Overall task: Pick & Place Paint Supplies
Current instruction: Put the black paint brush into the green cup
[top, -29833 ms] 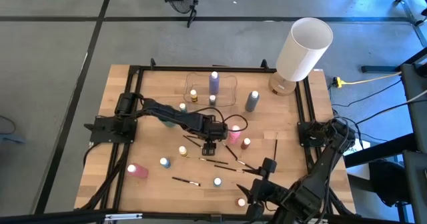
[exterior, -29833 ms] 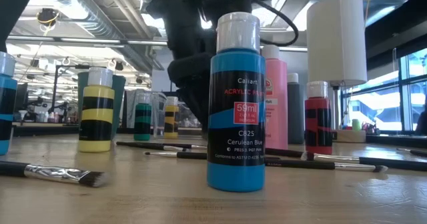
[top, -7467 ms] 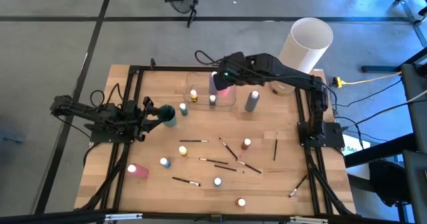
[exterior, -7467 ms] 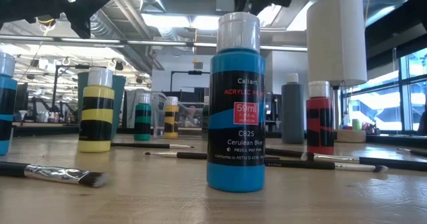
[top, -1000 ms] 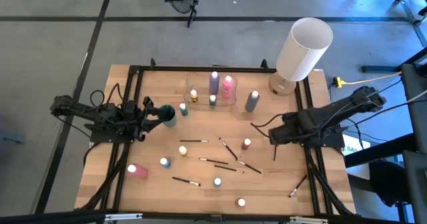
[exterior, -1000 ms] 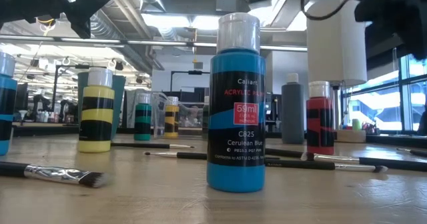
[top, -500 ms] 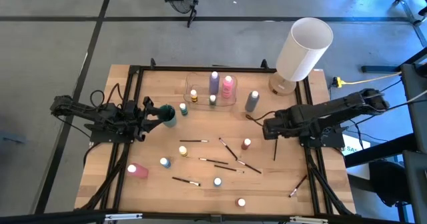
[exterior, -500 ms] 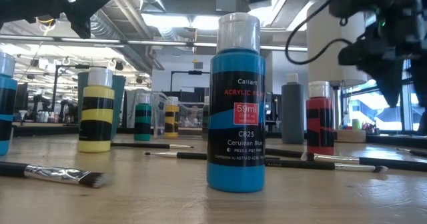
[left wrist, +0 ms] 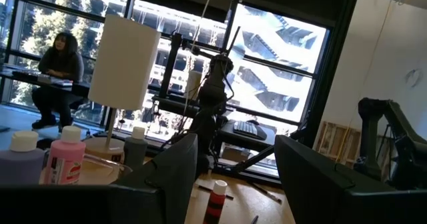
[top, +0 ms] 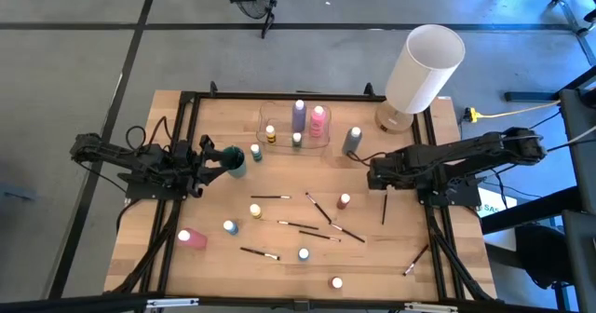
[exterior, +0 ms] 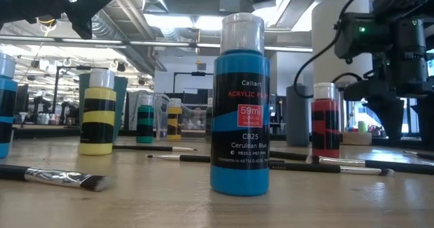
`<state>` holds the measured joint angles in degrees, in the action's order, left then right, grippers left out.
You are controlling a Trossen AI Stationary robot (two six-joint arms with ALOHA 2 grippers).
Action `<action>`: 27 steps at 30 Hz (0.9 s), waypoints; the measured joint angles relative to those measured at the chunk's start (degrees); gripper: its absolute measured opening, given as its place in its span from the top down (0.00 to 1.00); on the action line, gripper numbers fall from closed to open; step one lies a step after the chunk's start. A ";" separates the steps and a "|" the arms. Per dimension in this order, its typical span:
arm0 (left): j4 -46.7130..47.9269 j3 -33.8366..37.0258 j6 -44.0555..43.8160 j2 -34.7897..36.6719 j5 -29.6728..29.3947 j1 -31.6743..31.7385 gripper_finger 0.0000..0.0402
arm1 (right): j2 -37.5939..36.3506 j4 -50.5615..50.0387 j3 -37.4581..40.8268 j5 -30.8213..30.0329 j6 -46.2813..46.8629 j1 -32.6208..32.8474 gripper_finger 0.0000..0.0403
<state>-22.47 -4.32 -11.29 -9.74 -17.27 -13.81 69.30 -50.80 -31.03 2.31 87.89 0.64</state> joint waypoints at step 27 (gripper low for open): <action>0.01 0.00 0.00 0.00 0.00 0.01 0.51 | 0.07 1.32 0.00 -1.17 1.24 0.20 0.37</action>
<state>-22.46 -4.32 -11.29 -9.74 -17.26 -13.81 69.36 -49.48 -31.03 1.13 89.13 0.84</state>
